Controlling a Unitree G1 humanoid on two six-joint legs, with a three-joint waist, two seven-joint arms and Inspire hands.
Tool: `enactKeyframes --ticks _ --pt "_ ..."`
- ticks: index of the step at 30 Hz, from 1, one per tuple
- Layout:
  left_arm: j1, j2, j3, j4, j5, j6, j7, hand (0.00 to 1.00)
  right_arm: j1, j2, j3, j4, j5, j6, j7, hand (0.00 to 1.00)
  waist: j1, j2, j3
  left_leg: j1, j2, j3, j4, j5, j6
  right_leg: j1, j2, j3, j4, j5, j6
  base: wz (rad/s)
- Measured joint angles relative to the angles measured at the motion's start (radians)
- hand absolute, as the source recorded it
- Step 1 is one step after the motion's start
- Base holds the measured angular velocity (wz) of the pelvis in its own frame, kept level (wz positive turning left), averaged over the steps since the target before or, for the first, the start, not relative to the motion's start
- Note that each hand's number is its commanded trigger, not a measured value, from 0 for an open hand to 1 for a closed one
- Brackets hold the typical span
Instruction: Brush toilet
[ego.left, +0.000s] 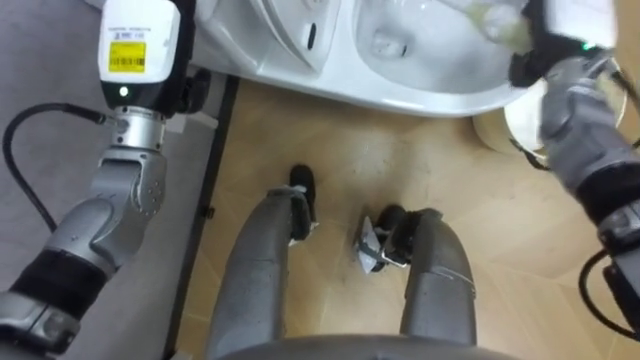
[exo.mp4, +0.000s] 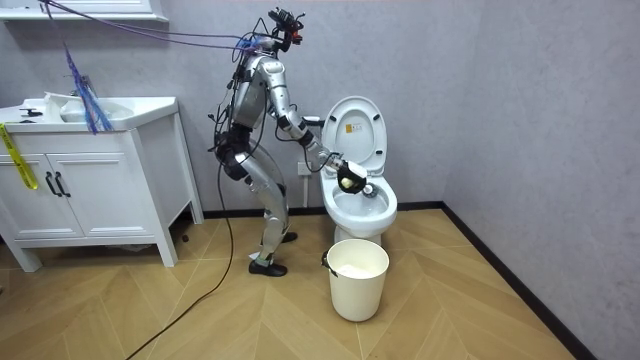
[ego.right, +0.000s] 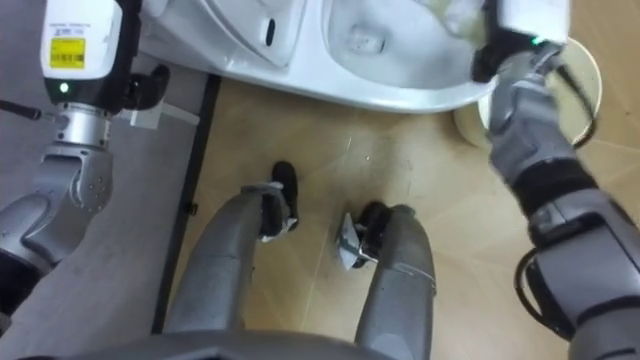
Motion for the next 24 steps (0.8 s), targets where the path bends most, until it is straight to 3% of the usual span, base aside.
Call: enactKeyframes --ticks 4,10,20,24 --pt "0.037 0.004 -0.001 -0.002 -0.039 -0.002 -0.001 0.00 0.066 0.006 0.023 -0.131 -0.093 0.098 0.050 1.00 0.010 0.028 -0.0092 0.022 0.012 -0.001 -0.015 -0.006 -0.012 0.022 0.027 0.001 -0.029 0.007 -0.007 -0.11" --pt "0.069 0.006 -0.006 0.004 -0.086 -0.018 0.022 0.00 0.143 0.007 0.024 -0.248 -0.167 0.150 0.126 1.00 0.017 0.033 -0.0115 0.046 0.031 -0.021 -0.012 -0.018 -0.031 0.069 0.048 -0.017 -0.066 0.004 -0.014 -0.04" --pt "0.074 0.031 -0.022 0.008 -0.106 -0.051 0.007 0.00 0.182 -0.007 0.023 -0.252 -0.171 0.159 0.200 1.00 0.020 0.031 -0.0109 0.074 0.042 -0.026 -0.009 -0.020 -0.031 0.124 0.061 -0.040 -0.098 0.002 -0.012 0.03" --pt "0.075 0.029 -0.034 0.033 -0.130 -0.066 -0.032 0.00 0.189 -0.034 0.022 -0.207 -0.171 0.104 0.209 1.00 0.022 0.022 -0.0082 0.137 0.037 -0.012 -0.022 -0.020 -0.031 0.184 0.053 -0.038 -0.113 -0.001 -0.008 0.01"
